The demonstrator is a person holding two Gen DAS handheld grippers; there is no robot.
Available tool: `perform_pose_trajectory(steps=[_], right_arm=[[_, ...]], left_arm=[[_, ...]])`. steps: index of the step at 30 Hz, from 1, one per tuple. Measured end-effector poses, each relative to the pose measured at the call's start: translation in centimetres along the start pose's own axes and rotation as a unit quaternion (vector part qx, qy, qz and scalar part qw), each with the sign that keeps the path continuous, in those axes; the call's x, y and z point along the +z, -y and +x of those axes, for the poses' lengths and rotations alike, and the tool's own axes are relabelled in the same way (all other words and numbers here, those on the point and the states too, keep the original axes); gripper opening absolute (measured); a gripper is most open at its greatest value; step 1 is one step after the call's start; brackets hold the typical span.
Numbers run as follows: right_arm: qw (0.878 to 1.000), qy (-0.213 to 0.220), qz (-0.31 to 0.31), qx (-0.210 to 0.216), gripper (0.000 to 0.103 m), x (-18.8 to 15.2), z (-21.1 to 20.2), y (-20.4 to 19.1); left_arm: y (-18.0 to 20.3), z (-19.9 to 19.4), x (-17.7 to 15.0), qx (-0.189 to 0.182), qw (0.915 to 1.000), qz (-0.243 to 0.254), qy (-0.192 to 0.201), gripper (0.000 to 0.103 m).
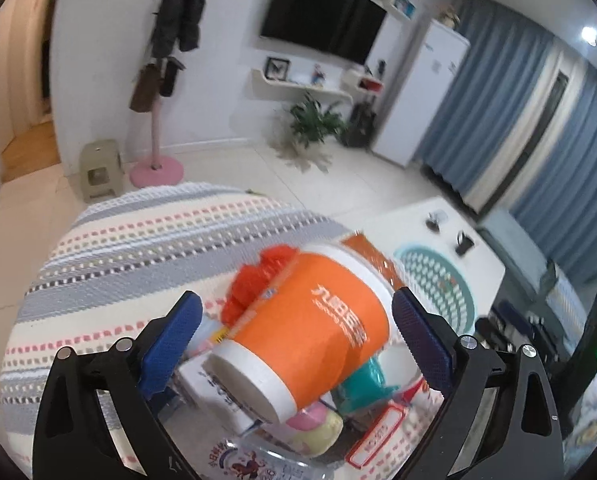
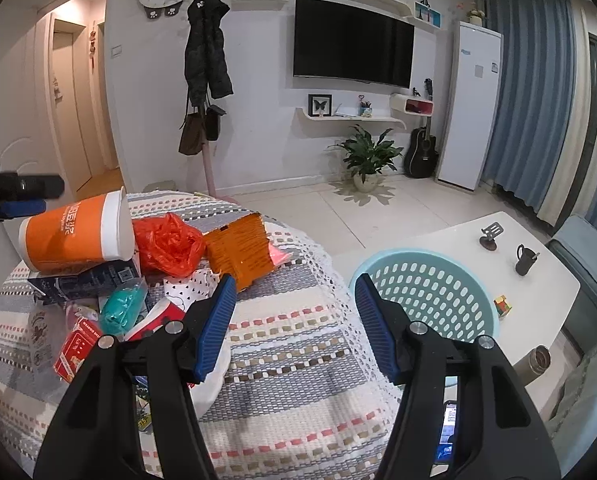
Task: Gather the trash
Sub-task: 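Grasp the orange paper cup with the left gripper while the right gripper grasps the panda cup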
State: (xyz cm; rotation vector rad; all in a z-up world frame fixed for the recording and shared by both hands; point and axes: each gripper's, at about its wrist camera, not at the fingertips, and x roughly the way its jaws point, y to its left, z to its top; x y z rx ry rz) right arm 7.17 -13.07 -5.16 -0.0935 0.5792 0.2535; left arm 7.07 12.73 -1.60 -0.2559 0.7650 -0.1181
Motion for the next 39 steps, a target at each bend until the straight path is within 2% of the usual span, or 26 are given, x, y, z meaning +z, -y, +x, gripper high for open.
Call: perform_pose_trajectory(steps=[5,9,13,17,22,25,29,30,33,36,39], right_arm=[[1.0,-0.014,0.005,0.006,0.058,-0.2,0.6,0.2],[1.0,-0.021,0.009,0.007,0.058,-0.4,1.0,0.5],[1.0,-0.022,0.014,0.004,0.058,-0.4,1.1,1.0],[0.999,-0.023,0.022,0.002,0.058,-0.4,1.2,1.7],[0.999,-0.032,0.031,0.002,0.058,-0.7,1.7,2.3],[0.999,-0.04,0.033,0.009,0.058,-0.7,2.3,2.4],[0.998,-0.048,0.024,0.037,0.058,-0.9,2.7,2.1],[0.998,-0.048,0.021,0.044,0.058,-0.9,2.6,2.1],[0.995,-0.044,0.007,0.087,0.064,-1.2,2.0,2.2],[0.992,-0.036,-0.02,0.121,0.068,-1.9,0.9,1.9],[0.987,-0.036,-0.053,0.145,0.069,-2.9,0.1,0.6]], left_arm=[[1.8,0.0,-1.8,0.016,0.9991,0.032,-0.023,0.092],[3.9,0.8,-2.9,0.05,0.9951,0.071,-0.048,0.09],[5.0,1.6,-3.4,0.059,0.9928,0.08,-0.067,0.088],[5.3,2.2,-3.3,0.094,0.9889,0.098,-0.061,0.089],[5.3,3.8,-2.5,0.101,0.9854,0.114,-0.076,0.089],[5.9,4.5,-2.6,0.111,0.9825,0.126,-0.081,0.08],[7.0,4.2,-3.1,0.145,0.9774,0.141,-0.064,0.078],[7.0,3.9,-3.3,0.147,0.9782,0.135,-0.056,0.077],[6.4,2.1,-3.2,0.127,0.9862,0.102,-0.028,0.077],[6.3,0.7,-3.5,0.112,0.9907,0.078,-0.004,0.077],[6.6,-0.3,-3.9,0.099,0.9932,0.059,0.015,0.077]])
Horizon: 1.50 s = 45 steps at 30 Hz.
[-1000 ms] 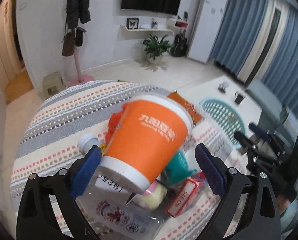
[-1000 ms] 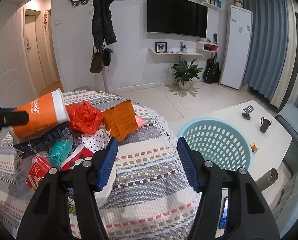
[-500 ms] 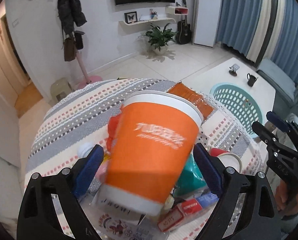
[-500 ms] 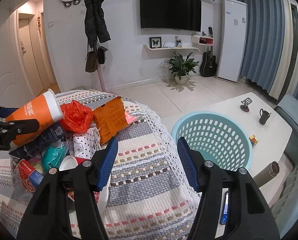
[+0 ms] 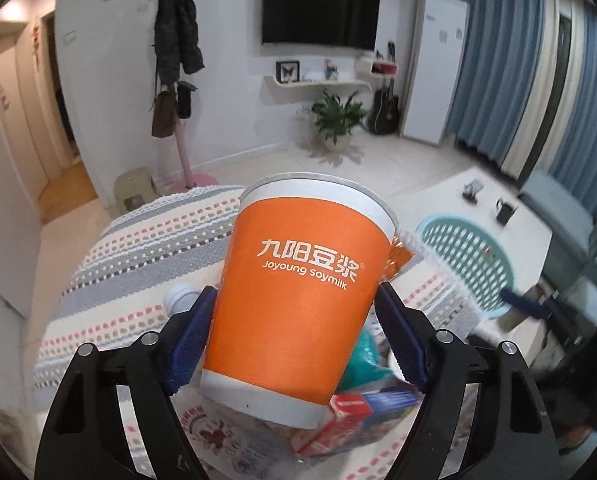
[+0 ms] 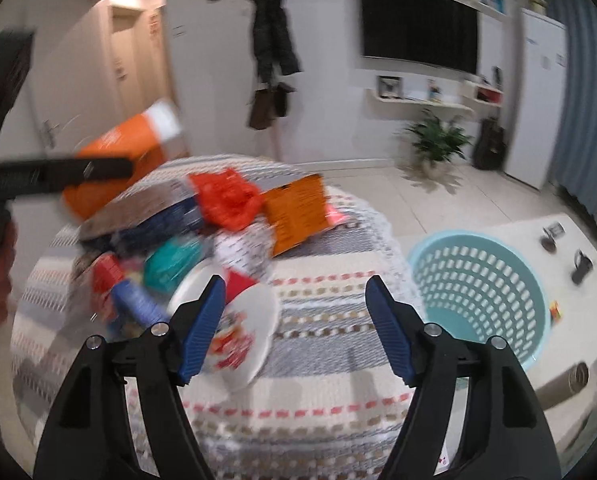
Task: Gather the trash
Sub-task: 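Grasp the orange paper cup with the left gripper while the right gripper grasps the panda cup, then carry both cups over the blue basket and open both grippers to drop them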
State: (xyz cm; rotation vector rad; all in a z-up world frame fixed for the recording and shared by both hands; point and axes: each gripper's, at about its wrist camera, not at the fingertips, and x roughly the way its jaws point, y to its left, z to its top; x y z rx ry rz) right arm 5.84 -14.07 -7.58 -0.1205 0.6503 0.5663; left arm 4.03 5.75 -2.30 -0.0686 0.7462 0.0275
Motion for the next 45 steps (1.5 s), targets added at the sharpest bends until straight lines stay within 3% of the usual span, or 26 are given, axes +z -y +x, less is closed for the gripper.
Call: perform_pose_trajectory(steps=[5,11,20,24,27,35,45], right_arm=[[0.999,-0.02,-0.042,0.004,0.069,-1.6,0.3,-2.5],[0.997,-0.062,-0.007,0.035,0.069,-1.6,3.4,-2.0],[0.995,-0.08,-0.004,0.054,0.069,-0.2,7.0,-2.4],[0.996,-0.064,0.001,0.059,0.047,0.1,6.5,-1.7],[0.998,-0.044,0.001,0.049,0.042,0.4,5.3,-1.2],[0.999,0.015,0.039,0.021,0.042,2.2,1.5,3.2],[0.988,0.041,0.137,-0.058,0.042,2.2,0.1,14.2]], left_arm=[[0.9,-0.9,-0.7,-0.017,0.9998,-0.006,0.012,0.077],[0.9,-1.2,-1.1,-0.022,0.9996,-0.011,0.015,0.077],[0.8,-1.1,-1.4,-0.028,0.9994,-0.012,0.017,0.077],[1.0,-1.0,-1.3,-0.031,0.9993,-0.01,0.018,0.077],[1.4,-0.8,-0.7,-0.037,0.999,-0.011,0.022,0.077],[4.9,-0.5,1.8,-0.052,0.9978,0.004,0.041,0.077],[13.1,3.7,5.2,-0.081,0.9952,0.044,0.035,0.077]])
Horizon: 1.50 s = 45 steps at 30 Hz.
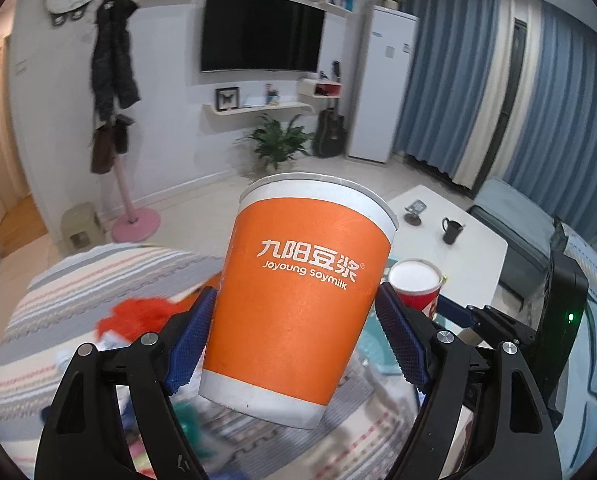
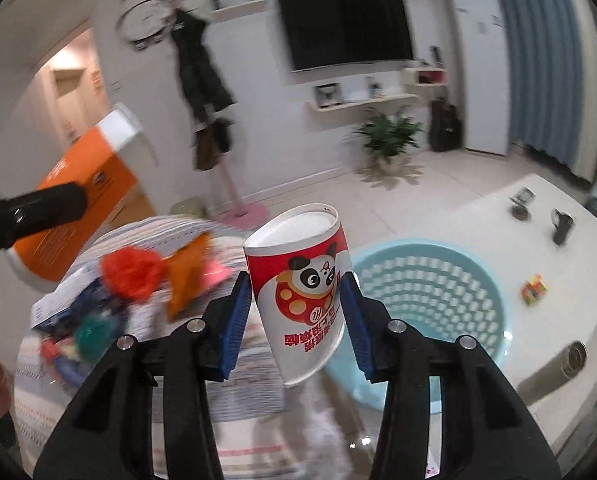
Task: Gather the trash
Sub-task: 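Carry both cups over the blue basket and open both grippers to drop them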
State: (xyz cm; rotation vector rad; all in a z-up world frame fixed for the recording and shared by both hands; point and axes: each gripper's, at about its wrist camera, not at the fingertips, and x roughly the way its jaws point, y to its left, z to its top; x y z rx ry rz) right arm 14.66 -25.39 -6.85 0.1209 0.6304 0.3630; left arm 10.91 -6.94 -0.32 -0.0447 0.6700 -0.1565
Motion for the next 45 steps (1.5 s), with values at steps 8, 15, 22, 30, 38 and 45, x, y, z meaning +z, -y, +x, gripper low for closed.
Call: perform_pose_trajectory(steps=[8,15,22,30,38,45], right_arm=[[0.993,-0.053,0.081,-0.064,0.042,-2.3,3.9,8.8],[0.984,-0.1,0.11,-0.094,0.042,-4.9,6.7,12.5],[0.978,-0.132,0.122,-0.109,0.044,-6.0,8.3,13.5],[0.977,-0.136,0.125,-0.103,0.053,-5.7,9.0,13.6],[0.979,-0.118,0.118,-0.118,0.059,-5.0,7.6,13.1],[0.985,-0.108,0.097,-0.094,0.059,-4.7,5.7,10.9]], left_arm=[[5.5,9.8,-1.2,-0.017,0.9982,0.002,-0.057,0.077],[6.3,15.4,-3.2,-0.063,0.9905,-0.026,-0.119,0.077],[6.8,17.9,-4.5,-0.08,0.9842,-0.033,-0.154,0.079],[6.0,18.1,-4.9,-0.088,0.9812,-0.049,-0.164,0.079],[5.8,15.9,-4.6,-0.097,0.9844,-0.056,-0.136,0.083],[5.4,12.6,-4.7,-0.102,0.9872,-0.062,-0.106,0.081]])
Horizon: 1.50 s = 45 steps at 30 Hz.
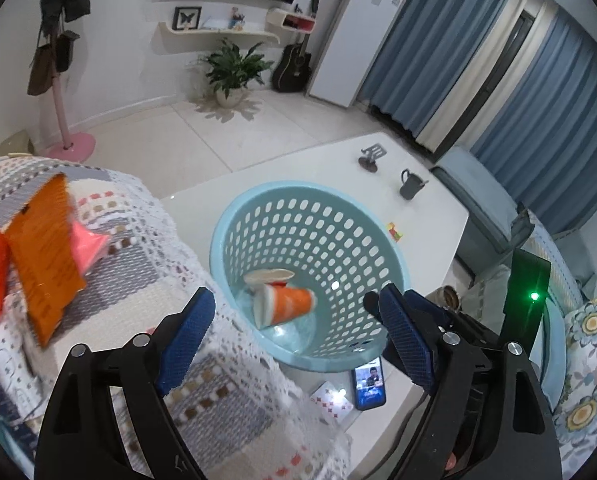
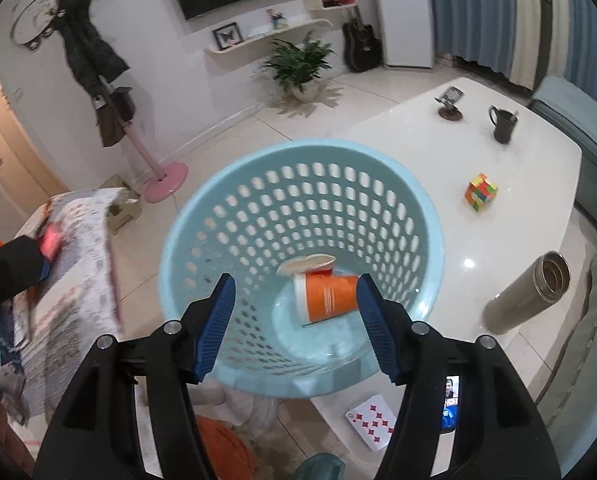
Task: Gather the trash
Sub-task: 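Carry both cups over the blue basket and open both grippers to drop them, then grasp the clear milk bottle with the left gripper while the right gripper grasps the blue-red box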
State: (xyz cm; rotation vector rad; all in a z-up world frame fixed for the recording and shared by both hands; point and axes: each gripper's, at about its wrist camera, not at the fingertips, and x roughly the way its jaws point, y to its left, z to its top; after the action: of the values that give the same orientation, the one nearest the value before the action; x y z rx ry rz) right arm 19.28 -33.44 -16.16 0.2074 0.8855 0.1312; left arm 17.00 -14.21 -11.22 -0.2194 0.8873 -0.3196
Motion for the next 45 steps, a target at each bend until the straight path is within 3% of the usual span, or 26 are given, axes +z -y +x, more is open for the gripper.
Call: perform_pose_trajectory(steps=[4,9,16,20,21,25,28,35,40,41,45], right_arm=[[0.999,0.023,-0.038,0.024,0.059,0.1,-2.6,-2.9],[0.989,0.058,-0.113,0.078,0.059,-0.2,-6.7,-8.8],[0.955,0.065,-0.221,0.186,0.059,-4.2,-10.4,-18.9],[0.935,0.059,-0.277,0.212,0.06,-7.2,-11.0,-23.4],[0.932,0.054,-0.287,0.214,0.065,-8.0,-11.0,-24.4],[0.922,0.031,-0.318,0.22,0.071,-10.8,-10.1,-27.4],[0.917,0.035,-0.342,0.201,0.079,-12.5,-9.5,-29.0],[0.901,0.061,-0.406,0.141,0.082,-15.3,-8.2,-31.1],[0.897,0.067,-0.414,0.137,0.081,-16.0,-7.3,-31.4],[0.897,0.068,-0.414,0.139,0.08,-16.0,-7.3,-31.4],[0.898,0.071,-0.408,0.15,0.049,-15.7,-7.2,-31.1]], left_arm=[[0.0,-4.3,-0.6,0.008,0.999,0.004,0.043,0.081],[-1.3,-12.2,-1.9,0.034,0.9923,0.002,0.119,0.081],[-6.8,-21.6,-4.3,0.102,0.9769,-0.048,0.182,0.082],[-10.5,-25.1,-5.9,0.139,0.9671,-0.083,0.196,0.082],[-11.3,-25.9,-6.5,0.146,0.9644,-0.092,0.2,0.082],[-14.0,-27.1,-8.4,0.181,0.9565,-0.124,0.193,0.083],[-16.8,-27.3,-10.6,0.193,0.9508,-0.168,0.175,0.083],[-21.3,-25.8,-13.8,0.193,0.9384,-0.252,0.137,0.083],[-22.4,-23.6,-13.8,0.199,0.9341,-0.277,0.106,0.083],[-22.5,-23.3,-13.9,0.197,0.934,-0.28,0.103,0.083],[-22.6,-22.3,-14.2,0.196,0.9314,-0.293,0.091,0.083]])
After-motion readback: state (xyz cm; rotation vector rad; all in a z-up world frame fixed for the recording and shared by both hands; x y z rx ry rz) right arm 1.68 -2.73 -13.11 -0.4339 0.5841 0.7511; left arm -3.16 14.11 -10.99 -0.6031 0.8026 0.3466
